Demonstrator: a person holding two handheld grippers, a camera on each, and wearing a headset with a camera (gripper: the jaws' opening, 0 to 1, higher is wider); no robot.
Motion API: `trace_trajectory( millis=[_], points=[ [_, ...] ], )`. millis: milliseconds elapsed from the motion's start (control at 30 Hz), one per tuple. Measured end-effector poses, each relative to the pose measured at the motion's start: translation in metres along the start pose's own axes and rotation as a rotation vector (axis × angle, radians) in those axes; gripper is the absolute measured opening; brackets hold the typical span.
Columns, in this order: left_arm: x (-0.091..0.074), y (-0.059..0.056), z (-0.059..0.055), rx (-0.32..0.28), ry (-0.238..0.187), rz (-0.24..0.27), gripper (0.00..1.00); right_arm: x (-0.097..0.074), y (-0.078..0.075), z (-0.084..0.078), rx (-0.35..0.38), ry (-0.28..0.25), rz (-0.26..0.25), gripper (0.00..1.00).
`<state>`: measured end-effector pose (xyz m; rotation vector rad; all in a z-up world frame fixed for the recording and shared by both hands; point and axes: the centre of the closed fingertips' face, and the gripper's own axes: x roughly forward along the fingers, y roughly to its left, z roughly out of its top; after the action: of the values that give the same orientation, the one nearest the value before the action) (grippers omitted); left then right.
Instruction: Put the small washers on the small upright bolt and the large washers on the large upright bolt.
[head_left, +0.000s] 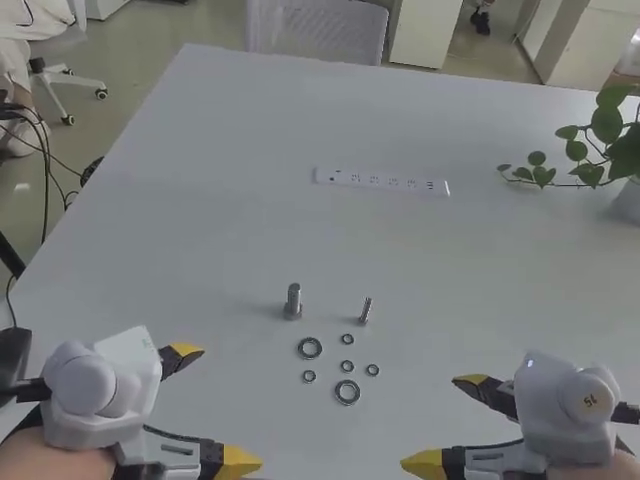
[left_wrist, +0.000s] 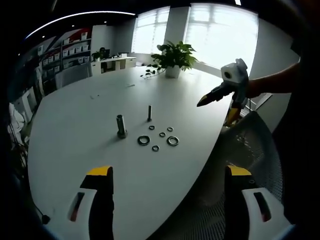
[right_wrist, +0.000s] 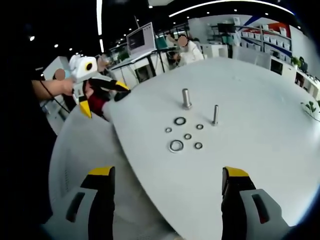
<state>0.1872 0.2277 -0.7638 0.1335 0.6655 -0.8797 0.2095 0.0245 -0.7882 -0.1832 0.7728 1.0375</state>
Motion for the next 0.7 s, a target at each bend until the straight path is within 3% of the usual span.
trace_trajectory(
  millis=[133,400,700],
  points=[
    [0.000,0.002,0.000,0.000,-0.004,0.010,0.91,0.006,-0.002,0.005,-0.027,0.036,0.006,0.90],
    [0.000,0.002,-0.003,-0.006,-0.001,0.008,0.89,0.014,-0.005,0.032,-0.052,0.017,0.021,0.87],
    [0.000,0.007,-0.004,-0.016,0.001,0.011,0.89,0.022,-0.011,0.050,-0.080,0.018,0.021,0.83]
  ],
)
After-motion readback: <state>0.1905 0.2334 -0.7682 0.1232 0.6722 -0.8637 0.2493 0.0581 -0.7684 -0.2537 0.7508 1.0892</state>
